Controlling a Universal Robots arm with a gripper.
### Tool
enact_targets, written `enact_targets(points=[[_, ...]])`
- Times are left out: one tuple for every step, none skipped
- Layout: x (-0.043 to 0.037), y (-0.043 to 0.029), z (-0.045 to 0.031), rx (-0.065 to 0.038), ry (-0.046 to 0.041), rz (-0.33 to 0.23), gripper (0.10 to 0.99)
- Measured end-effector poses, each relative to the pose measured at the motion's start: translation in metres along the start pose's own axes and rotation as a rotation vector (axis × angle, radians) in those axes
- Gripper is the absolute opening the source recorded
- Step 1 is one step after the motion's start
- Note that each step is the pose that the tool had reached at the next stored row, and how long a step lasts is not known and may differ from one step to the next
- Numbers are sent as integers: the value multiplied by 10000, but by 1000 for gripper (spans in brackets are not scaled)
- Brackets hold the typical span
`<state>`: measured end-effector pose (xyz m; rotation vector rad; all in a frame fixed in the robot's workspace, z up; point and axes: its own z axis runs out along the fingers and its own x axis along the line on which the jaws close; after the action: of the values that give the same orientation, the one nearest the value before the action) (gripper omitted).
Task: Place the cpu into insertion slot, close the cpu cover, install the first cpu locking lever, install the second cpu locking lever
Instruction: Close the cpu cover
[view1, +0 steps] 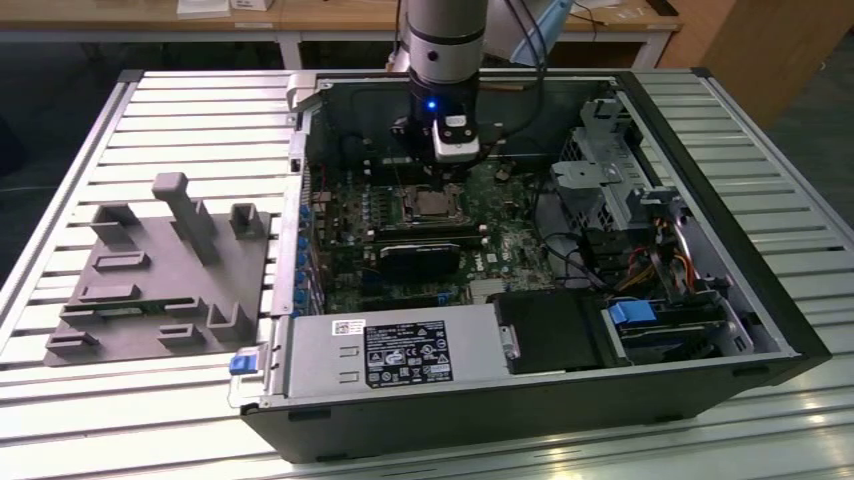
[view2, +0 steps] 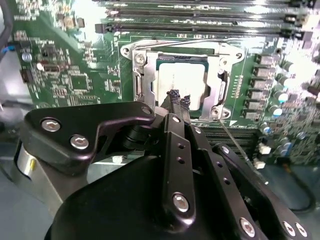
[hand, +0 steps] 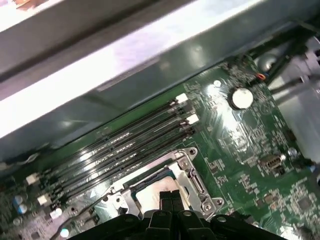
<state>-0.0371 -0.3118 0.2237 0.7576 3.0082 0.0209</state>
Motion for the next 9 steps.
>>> enact_targets(points=[[0, 0, 0, -7, 4, -181, 102], [0, 0, 1, -13, 8, -375, 102], [0, 0, 1, -19, 13, -556, 102], [0, 0, 1, -26, 17, -733, 102], [0, 0, 1, -33, 21, -908, 102], [0, 0, 1, -38, 24, -1082, 102], [0, 0, 2, -44, 28, -1253, 102], [0, 0, 2, -50, 32, -1427, 102], [0, 0, 2, -56, 37, -1600, 102]])
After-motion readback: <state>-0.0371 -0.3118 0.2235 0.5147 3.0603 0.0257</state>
